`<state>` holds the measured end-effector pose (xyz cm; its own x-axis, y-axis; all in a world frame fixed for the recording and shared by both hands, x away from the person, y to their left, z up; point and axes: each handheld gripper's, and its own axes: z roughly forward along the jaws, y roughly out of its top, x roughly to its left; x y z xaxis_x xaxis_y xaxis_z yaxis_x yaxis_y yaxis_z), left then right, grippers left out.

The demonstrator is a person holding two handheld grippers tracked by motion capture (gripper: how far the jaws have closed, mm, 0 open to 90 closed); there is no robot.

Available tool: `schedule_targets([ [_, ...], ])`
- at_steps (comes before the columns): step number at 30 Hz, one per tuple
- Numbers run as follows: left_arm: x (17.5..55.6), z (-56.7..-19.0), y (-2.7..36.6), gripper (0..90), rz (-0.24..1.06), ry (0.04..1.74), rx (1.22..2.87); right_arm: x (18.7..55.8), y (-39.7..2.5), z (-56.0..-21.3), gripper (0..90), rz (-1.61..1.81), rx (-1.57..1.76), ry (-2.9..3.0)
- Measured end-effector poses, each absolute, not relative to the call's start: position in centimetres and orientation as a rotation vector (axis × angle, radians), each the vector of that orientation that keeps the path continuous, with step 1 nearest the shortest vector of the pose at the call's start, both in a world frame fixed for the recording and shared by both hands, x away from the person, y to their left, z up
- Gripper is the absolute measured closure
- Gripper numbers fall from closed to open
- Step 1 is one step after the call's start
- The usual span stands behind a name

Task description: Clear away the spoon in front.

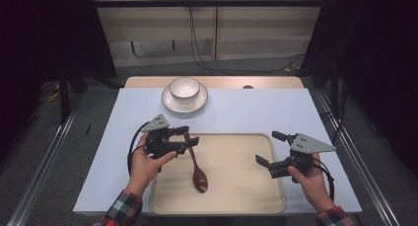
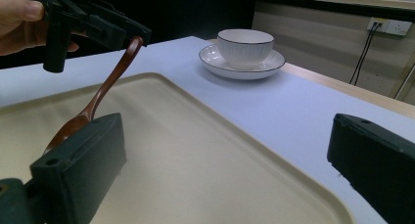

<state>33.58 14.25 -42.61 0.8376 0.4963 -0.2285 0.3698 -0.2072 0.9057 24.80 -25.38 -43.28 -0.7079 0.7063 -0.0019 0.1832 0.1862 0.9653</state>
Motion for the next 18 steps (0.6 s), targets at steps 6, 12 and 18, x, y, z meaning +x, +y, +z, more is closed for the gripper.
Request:
schedule_targets([
  [6,33.85,-42.58,14.32,28.3,0.141,0.643,1.808,24.68,-25.39,-43.20,0.4,1.543,0.826,2.020],
  [12,34.12,-42.59,14.30,22.3,0.141,0.639,1.799,24.74,-25.32,-43.28,0.5,1.539,0.825,2.020],
  [18,34.16,-42.37,14.61,18.2,0.128,0.655,1.781,24.62,-25.48,-43.19,0.4,1.541,0.830,2.018],
])
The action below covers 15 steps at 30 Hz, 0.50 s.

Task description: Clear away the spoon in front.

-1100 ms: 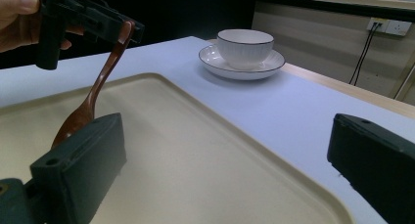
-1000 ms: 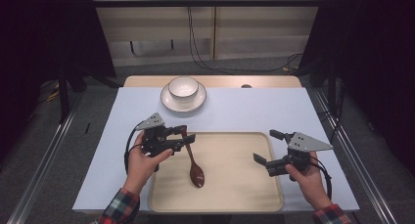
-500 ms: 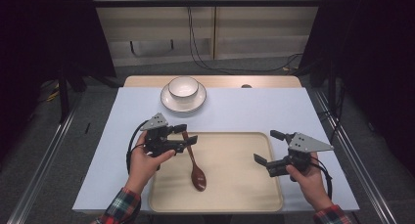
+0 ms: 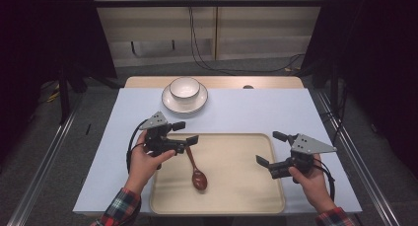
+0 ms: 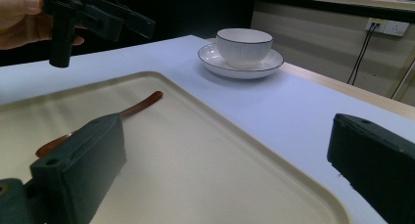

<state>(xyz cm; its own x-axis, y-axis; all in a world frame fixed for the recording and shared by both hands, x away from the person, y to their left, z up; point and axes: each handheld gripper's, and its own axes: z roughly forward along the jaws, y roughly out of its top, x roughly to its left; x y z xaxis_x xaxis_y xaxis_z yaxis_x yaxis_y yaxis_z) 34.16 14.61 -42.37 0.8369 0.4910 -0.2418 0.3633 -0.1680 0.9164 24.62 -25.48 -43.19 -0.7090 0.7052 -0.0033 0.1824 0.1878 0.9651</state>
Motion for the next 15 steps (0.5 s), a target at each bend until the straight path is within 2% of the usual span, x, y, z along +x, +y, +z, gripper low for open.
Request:
schedule_targets([
  [15,33.9,-41.9,16.1,10.4,0.133,0.661,1.752,24.7,-25.7,-43.1,0.4,1.540,0.832,2.013],
])
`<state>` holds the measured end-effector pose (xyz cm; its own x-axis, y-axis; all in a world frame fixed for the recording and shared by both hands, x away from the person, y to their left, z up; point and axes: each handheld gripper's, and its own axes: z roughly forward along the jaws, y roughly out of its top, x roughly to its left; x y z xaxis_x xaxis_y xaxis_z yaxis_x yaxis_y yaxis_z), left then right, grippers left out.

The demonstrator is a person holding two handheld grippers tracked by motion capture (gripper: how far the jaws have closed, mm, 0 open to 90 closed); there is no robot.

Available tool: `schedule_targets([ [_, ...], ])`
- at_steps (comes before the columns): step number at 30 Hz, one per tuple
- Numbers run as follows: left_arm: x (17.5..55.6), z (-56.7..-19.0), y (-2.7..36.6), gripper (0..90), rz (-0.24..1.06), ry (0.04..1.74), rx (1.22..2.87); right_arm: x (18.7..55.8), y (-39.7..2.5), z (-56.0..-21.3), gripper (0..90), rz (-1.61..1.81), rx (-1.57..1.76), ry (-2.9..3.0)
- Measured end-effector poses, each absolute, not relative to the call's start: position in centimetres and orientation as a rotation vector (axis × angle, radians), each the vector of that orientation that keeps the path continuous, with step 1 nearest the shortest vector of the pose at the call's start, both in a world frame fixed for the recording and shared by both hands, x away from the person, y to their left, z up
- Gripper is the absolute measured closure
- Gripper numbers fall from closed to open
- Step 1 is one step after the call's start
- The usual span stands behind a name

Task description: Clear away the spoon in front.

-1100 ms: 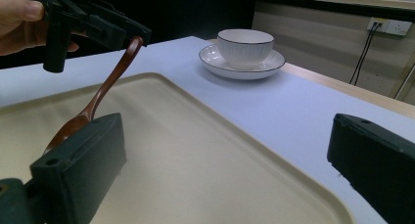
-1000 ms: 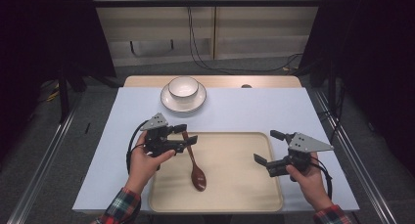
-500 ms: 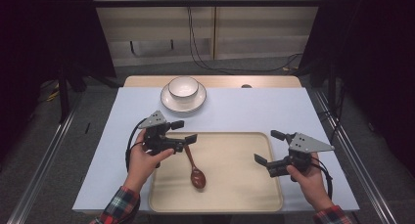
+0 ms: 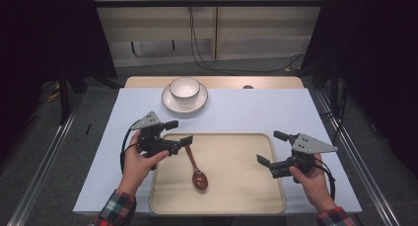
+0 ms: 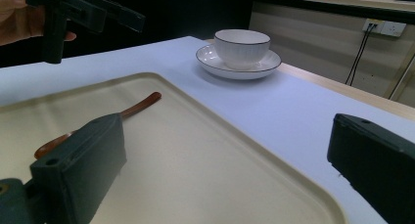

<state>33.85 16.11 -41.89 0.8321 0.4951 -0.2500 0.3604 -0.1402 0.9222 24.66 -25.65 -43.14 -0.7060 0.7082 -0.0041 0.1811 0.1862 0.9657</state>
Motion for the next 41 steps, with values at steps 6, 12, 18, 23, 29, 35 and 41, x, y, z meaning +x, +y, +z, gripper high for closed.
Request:
schedule_targets([
  [6,33.7,-41.6,16.8,10.0,0.150,0.665,1.747,24.7,-25.8,-43.1,0.4,1.538,0.836,2.011],
  [12,33.6,-41.5,17.6,9.8,0.143,0.670,1.734,24.7,-25.9,-43.0,0.4,1.533,0.838,2.005],
  [18,33.5,-41.4,18.4,8.9,0.159,0.675,1.718,24.7,-26.1,-43.0,0.4,1.539,0.842,2.004],
  [23,33.4,-41.3,19.0,6.4,0.160,0.653,1.706,24.7,-26.2,-42.9,0.4,1.532,0.839,2.004],
  [29,33.1,-41.3,20.1,2.1,0.175,0.660,1.690,24.7,-26.3,-42.9,0.4,1.534,0.830,2.002],
  [35,33.2,-41.5,21.3,1.4,0.142,0.679,1.671,24.6,-26.3,-42.9,0.4,1.538,0.829,2.004],
  [41,33.3,-41.7,22.0,1.5,0.148,0.675,1.685,24.7,-26.2,-43.0,0.4,1.532,0.836,2.010],
])
